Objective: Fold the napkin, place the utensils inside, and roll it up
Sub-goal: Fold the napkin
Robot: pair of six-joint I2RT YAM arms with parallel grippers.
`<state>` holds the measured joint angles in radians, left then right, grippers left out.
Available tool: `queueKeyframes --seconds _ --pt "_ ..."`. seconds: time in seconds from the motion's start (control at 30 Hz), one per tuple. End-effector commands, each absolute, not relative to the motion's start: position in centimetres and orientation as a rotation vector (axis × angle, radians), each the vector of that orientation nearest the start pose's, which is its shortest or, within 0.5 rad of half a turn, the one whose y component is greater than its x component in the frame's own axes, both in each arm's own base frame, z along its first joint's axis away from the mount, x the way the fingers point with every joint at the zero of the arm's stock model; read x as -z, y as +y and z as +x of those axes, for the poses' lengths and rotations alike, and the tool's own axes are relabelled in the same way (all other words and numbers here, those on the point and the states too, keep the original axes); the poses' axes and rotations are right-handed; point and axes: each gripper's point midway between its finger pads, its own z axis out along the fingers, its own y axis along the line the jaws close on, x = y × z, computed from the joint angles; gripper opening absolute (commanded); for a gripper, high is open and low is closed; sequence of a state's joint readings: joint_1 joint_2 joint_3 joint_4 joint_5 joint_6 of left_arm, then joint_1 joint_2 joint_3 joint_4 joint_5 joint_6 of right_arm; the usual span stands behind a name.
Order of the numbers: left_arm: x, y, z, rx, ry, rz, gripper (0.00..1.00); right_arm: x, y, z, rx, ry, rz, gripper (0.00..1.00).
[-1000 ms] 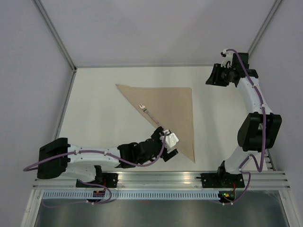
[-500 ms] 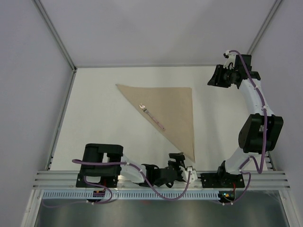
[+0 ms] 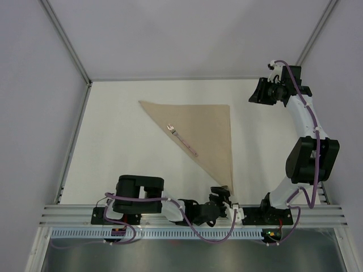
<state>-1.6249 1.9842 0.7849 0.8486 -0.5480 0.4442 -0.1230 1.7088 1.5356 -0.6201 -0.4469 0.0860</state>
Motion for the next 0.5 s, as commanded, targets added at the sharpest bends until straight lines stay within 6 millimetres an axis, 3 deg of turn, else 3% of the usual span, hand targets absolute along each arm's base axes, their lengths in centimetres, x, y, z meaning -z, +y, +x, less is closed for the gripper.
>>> queueKeyframes --seconds 0.0,0.27,0.47 --pt "-5.0 -48.2 8.0 0.316 1.200 1.362 0.74 -22.3 2.3 44.7 -0.505 2.250 0.026 0.46" --pt "-3.9 -48.6 8.3 0.324 1.211 1.373 0.57 -22.4 2.3 44.6 -0.503 2.247 0.028 0.44" --pt "-3.2 -48.7 9.0 0.323 1.229 1.374 0.52 -22.4 2.3 44.6 -0.506 2.247 0.029 0.43"
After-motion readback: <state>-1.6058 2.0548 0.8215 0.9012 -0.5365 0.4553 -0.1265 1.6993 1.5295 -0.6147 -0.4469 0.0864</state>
